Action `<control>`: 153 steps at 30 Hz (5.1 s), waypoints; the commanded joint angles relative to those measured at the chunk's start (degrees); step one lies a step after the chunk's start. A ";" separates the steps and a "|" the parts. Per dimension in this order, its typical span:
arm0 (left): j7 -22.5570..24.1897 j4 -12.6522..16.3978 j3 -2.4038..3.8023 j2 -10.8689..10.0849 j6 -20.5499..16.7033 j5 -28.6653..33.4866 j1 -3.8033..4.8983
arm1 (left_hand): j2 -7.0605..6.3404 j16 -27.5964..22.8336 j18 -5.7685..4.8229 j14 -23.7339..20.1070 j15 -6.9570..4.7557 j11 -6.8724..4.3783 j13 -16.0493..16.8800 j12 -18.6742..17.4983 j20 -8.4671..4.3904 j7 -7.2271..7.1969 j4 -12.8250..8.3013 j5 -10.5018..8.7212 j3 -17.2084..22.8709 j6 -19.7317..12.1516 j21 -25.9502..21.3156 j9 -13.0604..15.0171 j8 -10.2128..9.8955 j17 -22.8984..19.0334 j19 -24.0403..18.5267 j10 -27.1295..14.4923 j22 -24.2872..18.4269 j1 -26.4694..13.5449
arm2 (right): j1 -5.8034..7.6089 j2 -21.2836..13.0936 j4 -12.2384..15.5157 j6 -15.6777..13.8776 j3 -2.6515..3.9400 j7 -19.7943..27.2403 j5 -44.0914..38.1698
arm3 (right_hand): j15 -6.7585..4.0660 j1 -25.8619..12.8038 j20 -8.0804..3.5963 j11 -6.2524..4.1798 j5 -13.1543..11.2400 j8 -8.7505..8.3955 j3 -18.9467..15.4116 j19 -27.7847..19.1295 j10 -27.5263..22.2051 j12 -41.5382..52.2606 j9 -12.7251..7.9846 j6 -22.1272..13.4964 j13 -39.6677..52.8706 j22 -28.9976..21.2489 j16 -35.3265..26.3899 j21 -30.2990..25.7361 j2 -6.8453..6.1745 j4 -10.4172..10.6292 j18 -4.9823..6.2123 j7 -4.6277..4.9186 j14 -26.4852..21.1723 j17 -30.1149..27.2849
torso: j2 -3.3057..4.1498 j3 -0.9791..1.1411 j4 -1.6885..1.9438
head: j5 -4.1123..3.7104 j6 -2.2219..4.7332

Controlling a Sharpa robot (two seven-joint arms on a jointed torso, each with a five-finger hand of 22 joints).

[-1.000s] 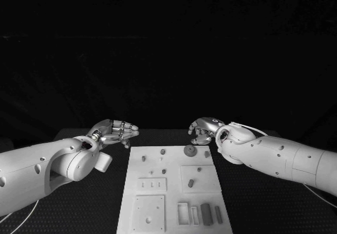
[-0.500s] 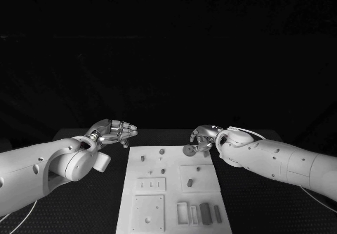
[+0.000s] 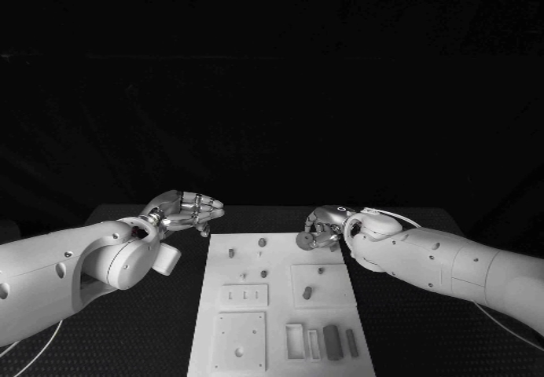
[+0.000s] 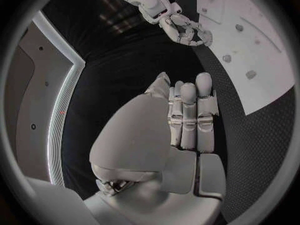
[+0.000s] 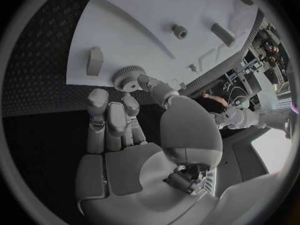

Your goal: Assemble the parts on the task board

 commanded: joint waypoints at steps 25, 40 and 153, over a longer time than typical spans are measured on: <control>0.54 0.68 0.03 -0.12 1.15 0.31 0.07 | 0.07 0.30 4.26 0.20 -0.18 0.02 0.16 -0.27 -0.06 0.40 -0.01 -0.30 0.29 -0.10 -0.37 0.10 -0.40 -0.14 0.29 0.09 0.16 -0.76 | -0.51 1.78 -1.91 -0.87 -0.21 0.60 -2.21 | 0.43 -0.93 -0.36 0.55 -0.06 -0.50 -0.26 -0.31 -1.03 0.07 -0.32 -1.16 0.76 1.12 0.39 0.57 0.01 0.92 4.85 0.48 0.23 -0.06 | -0.05 -0.01 -0.23 | 0.41 -1.23; 0.44 0.74 0.03 -0.24 1.16 0.30 0.08 | 0.09 0.34 4.26 0.20 -0.17 0.03 0.19 -0.30 -0.07 0.39 -0.02 -0.30 0.31 -0.10 -0.40 0.13 -0.42 -0.18 0.31 0.07 0.19 -0.74 | -1.52 2.33 -2.96 0.37 -0.45 0.42 -2.79 | 0.33 -0.76 -0.40 0.41 -0.04 1.10 -0.36 -0.53 -0.27 1.94 0.27 1.43 0.76 1.12 0.65 1.05 1.16 0.87 4.85 0.30 0.47 0.55 | -0.12 0.02 -0.06 | 0.37 -2.03; 0.46 -0.75 -0.01 0.49 1.02 0.28 0.07 | 0.07 0.60 4.26 0.15 -0.17 0.03 0.45 -0.42 -0.07 0.35 -0.02 -0.30 0.35 -0.02 -0.63 0.33 -0.57 -0.50 0.44 0.03 0.47 -0.73 | -2.42 10.38 6.04 -9.95 -1.46 -10.12 -17.94 | -2.56 -0.78 -0.37 -2.68 0.00 5.45 0.93 -0.06 1.90 3.78 3.77 10.93 -2.55 0.83 0.61 1.99 2.28 0.42 4.85 -2.94 1.29 1.08 | -0.32 0.12 -0.17 | 0.84 -1.30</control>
